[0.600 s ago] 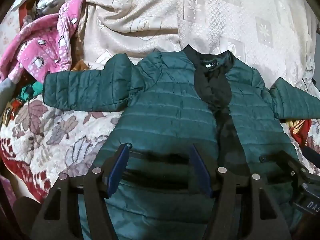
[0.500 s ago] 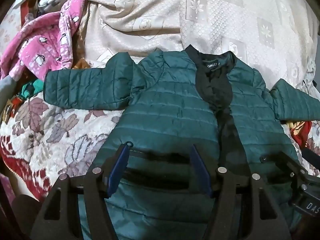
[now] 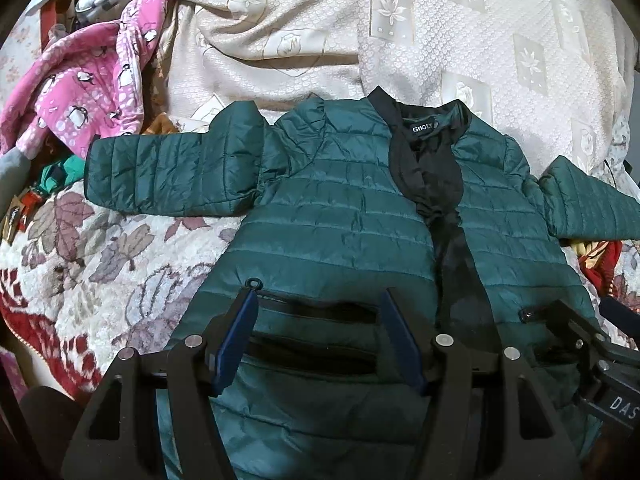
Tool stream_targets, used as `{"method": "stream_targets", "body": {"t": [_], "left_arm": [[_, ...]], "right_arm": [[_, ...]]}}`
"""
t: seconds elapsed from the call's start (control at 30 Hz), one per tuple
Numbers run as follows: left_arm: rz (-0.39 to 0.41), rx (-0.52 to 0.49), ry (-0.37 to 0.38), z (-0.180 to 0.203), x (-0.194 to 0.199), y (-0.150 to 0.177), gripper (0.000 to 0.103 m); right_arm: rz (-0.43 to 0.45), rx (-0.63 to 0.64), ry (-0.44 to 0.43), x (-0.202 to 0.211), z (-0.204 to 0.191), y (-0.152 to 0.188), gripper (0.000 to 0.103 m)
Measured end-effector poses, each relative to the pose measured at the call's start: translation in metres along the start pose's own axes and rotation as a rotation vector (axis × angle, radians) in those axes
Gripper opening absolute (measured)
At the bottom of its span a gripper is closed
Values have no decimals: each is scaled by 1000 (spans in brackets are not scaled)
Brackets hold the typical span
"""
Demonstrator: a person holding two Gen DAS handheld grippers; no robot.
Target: Fold large clothes
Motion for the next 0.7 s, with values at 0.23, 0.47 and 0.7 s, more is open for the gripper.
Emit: {"method": "stream_targets", "body": {"t": [0.23,0.47,0.7], "left_arm": [[-8,4,7,5,-3,4,38],[-3,1,8,7,-4,5,38],[-9,3,9,10,-7,5,38]], "right_arm": [[10,4,4,0,2,-4,103],[-7,36,44,-3,6,-2,103],[-39,27,46,-6,7,1,103]]}}
Point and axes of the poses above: each gripper's, at about its wrist camera, not at the fingertips, and x roughly against the way its jaws point, z to its right, y to its underside, the point moved 10 cm from there along -x, roughly the way its jaws point, and after that the axes turned 4 degrees about -y, right-handed, at the moved point
